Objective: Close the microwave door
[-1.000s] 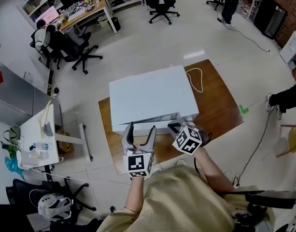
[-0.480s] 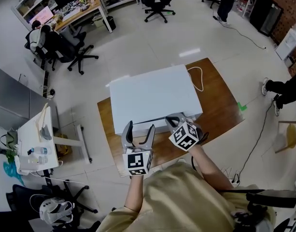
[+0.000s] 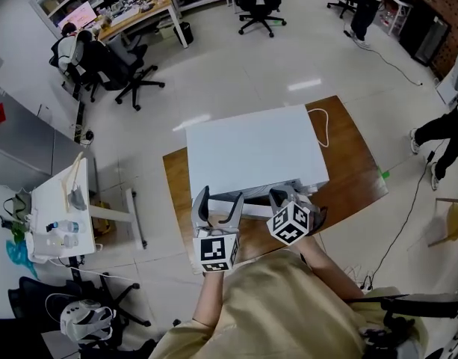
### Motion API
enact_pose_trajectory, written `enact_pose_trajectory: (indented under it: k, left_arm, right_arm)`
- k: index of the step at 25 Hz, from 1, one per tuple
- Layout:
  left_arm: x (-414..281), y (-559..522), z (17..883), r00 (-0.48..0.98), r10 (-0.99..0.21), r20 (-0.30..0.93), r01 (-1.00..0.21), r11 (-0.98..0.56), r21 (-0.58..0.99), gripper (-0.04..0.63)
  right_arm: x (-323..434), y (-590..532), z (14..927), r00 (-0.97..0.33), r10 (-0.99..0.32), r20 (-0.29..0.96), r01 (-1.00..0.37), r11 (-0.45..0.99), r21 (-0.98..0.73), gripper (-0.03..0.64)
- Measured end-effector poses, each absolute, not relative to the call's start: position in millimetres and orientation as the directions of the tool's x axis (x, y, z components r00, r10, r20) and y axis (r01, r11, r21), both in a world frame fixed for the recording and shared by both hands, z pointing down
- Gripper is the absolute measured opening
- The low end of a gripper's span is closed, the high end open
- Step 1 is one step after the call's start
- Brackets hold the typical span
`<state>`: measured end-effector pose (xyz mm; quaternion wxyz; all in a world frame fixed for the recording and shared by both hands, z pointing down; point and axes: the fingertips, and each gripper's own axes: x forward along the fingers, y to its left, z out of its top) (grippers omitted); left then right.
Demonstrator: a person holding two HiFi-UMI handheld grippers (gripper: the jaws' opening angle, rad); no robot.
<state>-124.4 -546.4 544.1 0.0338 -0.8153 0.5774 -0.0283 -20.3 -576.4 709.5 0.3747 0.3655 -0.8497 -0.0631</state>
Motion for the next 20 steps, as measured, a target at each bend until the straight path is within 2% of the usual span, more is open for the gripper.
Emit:
enact_pose_trajectory:
  k: [3,5,6,9,13,20]
  left_arm:
    - [-132,-550,552,0.347,-0.938,0.012,-0.935,-0.347,-0.073,0.357]
    - [-130,-545,552,0.364,-0.931,0.018,-0.929,-0.365,-0.065,0.357]
    - [-128,-541,552,0.373,-0.927,0.02,-0.925,-0.374,-0.063,0.357]
    - [-120,-529,553,0.397,-0.918,0.02,-0.915,-0.398,-0.064,0.357]
    - [-116,-523,558,0.413,-0.911,0.028,-0.907,-0.413,-0.076,0.357]
    - [-122,-511,558,0.383,-0.923,0.044,-0.921,-0.385,-0.063,0.357]
  right_arm:
    - [-31,-579,691,-0.356,-0.848,0.392,-0.463,0.525,0.715,0.0]
    - [-38,-573,681,-0.331,-0.909,0.254,-0.383,0.375,0.844,0.0]
    - [-40,-569,678,-0.343,-0.915,0.213,-0.399,0.347,0.849,0.0]
    - [-39,-559,670,-0.412,-0.898,0.153,-0.556,0.381,0.739,0.0]
    - [-34,-568,660,-0.404,-0.914,0.041,-0.569,0.286,0.771,0.001]
    - [-14,-608,652,-0.291,-0.953,-0.085,-0.616,0.119,0.779,0.003]
